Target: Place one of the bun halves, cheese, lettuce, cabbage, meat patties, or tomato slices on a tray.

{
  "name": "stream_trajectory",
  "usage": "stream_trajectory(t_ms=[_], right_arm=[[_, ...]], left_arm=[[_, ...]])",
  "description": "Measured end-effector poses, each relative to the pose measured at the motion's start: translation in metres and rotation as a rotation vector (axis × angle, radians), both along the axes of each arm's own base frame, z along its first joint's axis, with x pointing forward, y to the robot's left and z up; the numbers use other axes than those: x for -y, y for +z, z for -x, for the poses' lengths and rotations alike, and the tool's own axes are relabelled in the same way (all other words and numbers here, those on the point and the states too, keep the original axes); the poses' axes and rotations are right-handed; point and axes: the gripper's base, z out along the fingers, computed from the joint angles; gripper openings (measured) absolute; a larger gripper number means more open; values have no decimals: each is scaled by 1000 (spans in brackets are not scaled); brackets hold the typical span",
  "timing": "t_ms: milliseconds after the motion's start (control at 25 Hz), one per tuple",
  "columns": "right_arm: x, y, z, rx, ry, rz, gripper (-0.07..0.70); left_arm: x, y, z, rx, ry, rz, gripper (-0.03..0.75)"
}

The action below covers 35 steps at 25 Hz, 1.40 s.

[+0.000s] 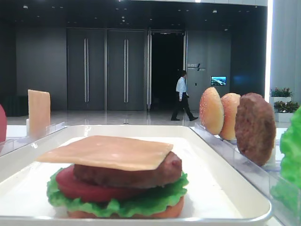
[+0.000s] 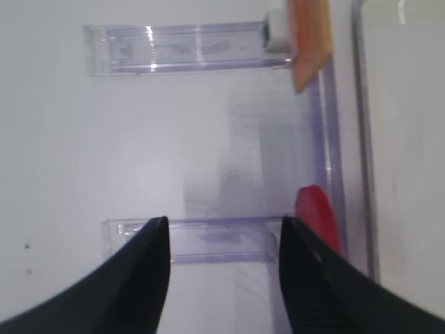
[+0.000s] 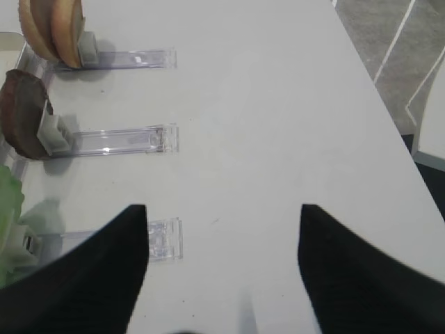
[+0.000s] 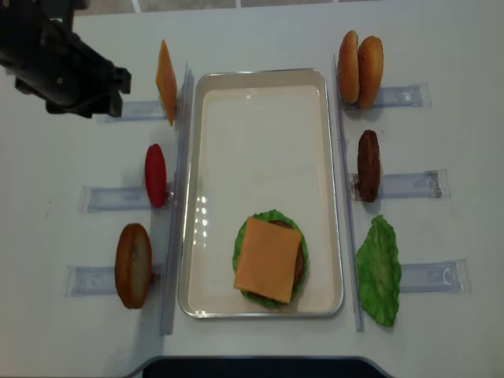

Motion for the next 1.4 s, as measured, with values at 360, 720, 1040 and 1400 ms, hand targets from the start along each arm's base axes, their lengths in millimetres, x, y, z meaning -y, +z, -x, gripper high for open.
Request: stream_trajectory(t_ms=[360, 720, 1040, 1400], right_arm=[[0, 0, 0, 0, 0, 0, 470], [0, 0, 0, 0, 0, 0, 470], [0, 0, 0, 0, 0, 0, 470], [0, 0, 0, 0, 0, 0, 470]], left_arm=[[-39, -1, 1, -37, 100, -65, 391], [-41, 12, 15, -36, 103, -88, 391], [-42, 3, 72, -48, 103, -88, 391], [-43, -13, 138, -33, 134, -71, 391]])
